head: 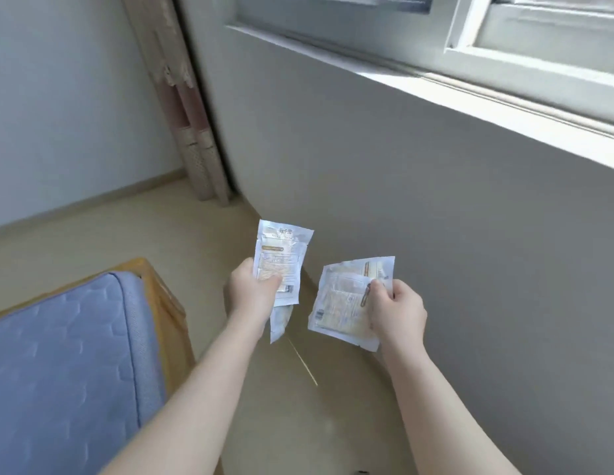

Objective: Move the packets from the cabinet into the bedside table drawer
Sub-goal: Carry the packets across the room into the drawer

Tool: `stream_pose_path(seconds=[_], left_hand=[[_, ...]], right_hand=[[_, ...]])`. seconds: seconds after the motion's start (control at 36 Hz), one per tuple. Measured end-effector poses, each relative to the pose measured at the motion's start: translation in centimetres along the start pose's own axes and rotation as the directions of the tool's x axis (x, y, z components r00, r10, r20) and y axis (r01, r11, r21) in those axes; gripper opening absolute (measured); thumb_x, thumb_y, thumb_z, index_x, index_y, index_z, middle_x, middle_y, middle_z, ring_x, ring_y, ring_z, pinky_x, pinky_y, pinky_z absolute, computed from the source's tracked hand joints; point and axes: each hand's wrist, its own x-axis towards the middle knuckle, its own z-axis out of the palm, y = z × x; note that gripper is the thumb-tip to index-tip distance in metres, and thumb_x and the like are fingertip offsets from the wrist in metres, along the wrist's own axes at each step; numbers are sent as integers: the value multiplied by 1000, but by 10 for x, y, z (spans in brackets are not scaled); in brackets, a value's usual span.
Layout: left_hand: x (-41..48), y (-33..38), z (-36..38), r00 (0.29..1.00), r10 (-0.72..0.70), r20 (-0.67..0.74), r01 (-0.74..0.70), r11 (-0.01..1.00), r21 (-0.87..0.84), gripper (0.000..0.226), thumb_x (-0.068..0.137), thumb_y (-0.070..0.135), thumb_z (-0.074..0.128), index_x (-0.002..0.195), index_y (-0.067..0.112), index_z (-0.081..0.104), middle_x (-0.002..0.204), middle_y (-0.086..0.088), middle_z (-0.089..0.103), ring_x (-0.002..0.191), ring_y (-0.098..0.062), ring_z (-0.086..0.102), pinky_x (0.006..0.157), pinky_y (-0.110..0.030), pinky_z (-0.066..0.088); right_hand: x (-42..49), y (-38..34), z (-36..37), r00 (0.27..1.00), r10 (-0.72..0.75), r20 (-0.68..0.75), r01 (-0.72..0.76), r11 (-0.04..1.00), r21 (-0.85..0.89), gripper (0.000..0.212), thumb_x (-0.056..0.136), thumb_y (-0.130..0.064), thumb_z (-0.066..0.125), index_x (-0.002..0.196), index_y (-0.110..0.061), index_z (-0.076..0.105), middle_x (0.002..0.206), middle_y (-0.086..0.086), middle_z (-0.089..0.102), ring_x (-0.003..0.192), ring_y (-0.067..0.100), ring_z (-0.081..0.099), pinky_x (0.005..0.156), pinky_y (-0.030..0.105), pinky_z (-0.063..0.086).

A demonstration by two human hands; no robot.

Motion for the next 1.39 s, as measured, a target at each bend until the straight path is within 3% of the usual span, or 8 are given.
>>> stream_pose_path(seconds=[0.08,0.19,0.36,0.5,0.67,0.75,0.92,1.39], left_hand=[[39,22,-21,996,-31,-87,12,978,-208,24,81,5,67,75,26,56,81,11,63,80,-16,62,71,-27,49],[97,54,-42,980,-55,-190,-23,923,-384,19,83,4,67,85,20,59,83,9,62,73,-6,58,60,-21,43],[202,97,-64,941,-136,-310,-56,841,-537,24,81,3,69,78,24,59,84,6,65,81,-18,62,81,-32,49],[274,108,-94,886,-191,-422,-103,807,-581,21,81,2,69,81,22,61,87,4,66,83,-19,63,82,-32,49],[346,75,-142,769,-322,-552,-114,781,-614,19,83,-4,64,92,13,61,84,2,64,71,-13,59,62,-24,44],[390,57,-166,714,-401,-574,-83,765,-639,18,82,-4,65,92,11,61,80,2,61,71,-18,57,69,-26,42],[498,48,-235,683,-418,-599,-116,747,-654,19,83,-5,64,90,12,62,79,4,62,69,-13,58,57,-21,42],[783,64,-327,649,-378,-660,-159,782,-603,21,84,-1,64,80,19,60,82,6,64,72,-14,60,62,-25,43]], right_hand=[[20,-46,32,998,-63,24,60,995,84,39,90,-21,50,60,-16,25,58,-4,32,56,15,27,52,29,22],[57,-100,74,990,-131,47,120,975,188,43,91,-21,51,60,-17,22,57,-4,28,56,15,25,51,28,21],[134,-182,147,972,-222,81,188,935,301,43,93,-24,52,63,-16,22,60,-2,27,57,15,23,52,28,20],[183,-243,219,951,-269,152,215,930,299,43,93,-26,51,62,-15,23,59,-3,28,55,15,25,52,27,21],[204,-282,327,911,-280,303,189,936,296,46,92,-25,52,60,-17,22,58,-4,28,55,14,25,51,28,21],[207,-305,388,871,-326,367,239,935,264,47,93,-22,53,57,-16,23,54,-6,29,52,13,26,50,27,21],[221,-365,518,823,-385,417,294,918,266,48,93,-22,53,57,-16,22,52,-5,28,53,14,24,51,28,21],[331,-495,785,770,-413,486,279,904,325,47,93,-22,53,57,-16,23,53,-4,31,52,14,26,52,28,22]])
